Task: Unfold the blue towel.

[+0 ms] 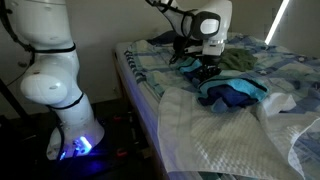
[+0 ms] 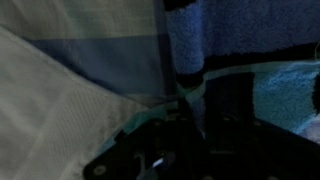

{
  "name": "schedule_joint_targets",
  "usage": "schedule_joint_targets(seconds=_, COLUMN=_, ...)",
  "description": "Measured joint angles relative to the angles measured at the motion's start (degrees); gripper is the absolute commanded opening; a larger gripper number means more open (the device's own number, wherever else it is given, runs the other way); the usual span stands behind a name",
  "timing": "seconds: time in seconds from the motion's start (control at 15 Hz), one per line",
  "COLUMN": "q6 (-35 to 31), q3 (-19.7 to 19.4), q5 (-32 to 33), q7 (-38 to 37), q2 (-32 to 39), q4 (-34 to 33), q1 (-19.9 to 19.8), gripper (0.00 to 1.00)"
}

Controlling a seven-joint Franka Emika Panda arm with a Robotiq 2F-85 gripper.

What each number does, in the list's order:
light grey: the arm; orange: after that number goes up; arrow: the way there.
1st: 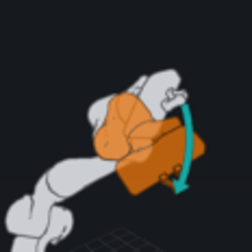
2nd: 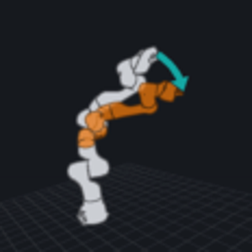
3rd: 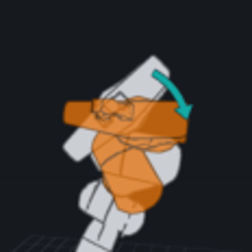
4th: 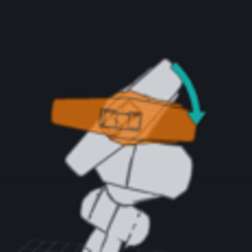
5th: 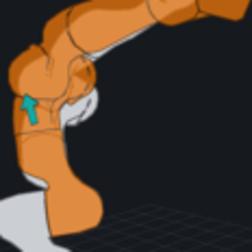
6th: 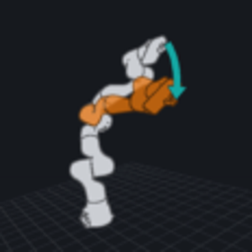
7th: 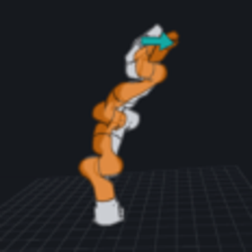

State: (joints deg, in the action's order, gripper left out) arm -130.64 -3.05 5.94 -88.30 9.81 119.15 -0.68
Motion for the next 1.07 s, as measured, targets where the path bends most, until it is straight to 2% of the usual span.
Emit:
schedule_joint_targets(seconds=0.27, q6=0.0, q3=0.0, q5=0.1, q7=0.0, q2=-0.4, q4=0.0, q1=0.2, gripper=0.82)
schedule_joint_targets(seconds=0.33, q6=0.0, q3=0.0, q5=0.1, q7=0.0, q2=-0.5, q4=0.0, q1=0.3, gripper=0.41)
schedule_joint_targets(seconds=0.4, q6=0.0, q3=0.0, q5=0.1, q7=0.0, q2=-0.5, q4=0.0, q1=0.4, gripper=0.45)
schedule_joint_targets(seconds=0.47, q6=0.0, q3=0.0, q5=0.2, q7=0.0, q2=-0.6, q4=0.0, q1=0.5, gripper=0.44)
schedule_joint_targets(seconds=0.87, q6=0.0, q3=0.0, q5=0.6, q7=0.0, q2=-0.9, q4=0.0, q1=0.7, gripper=0.0)
schedule_joint_targets(seconds=1.07, q6=0.0, q3=0.0, q5=0.6, q7=0.0, q2=-1.3, q4=0.0, q1=0.7, gripper=0.0)
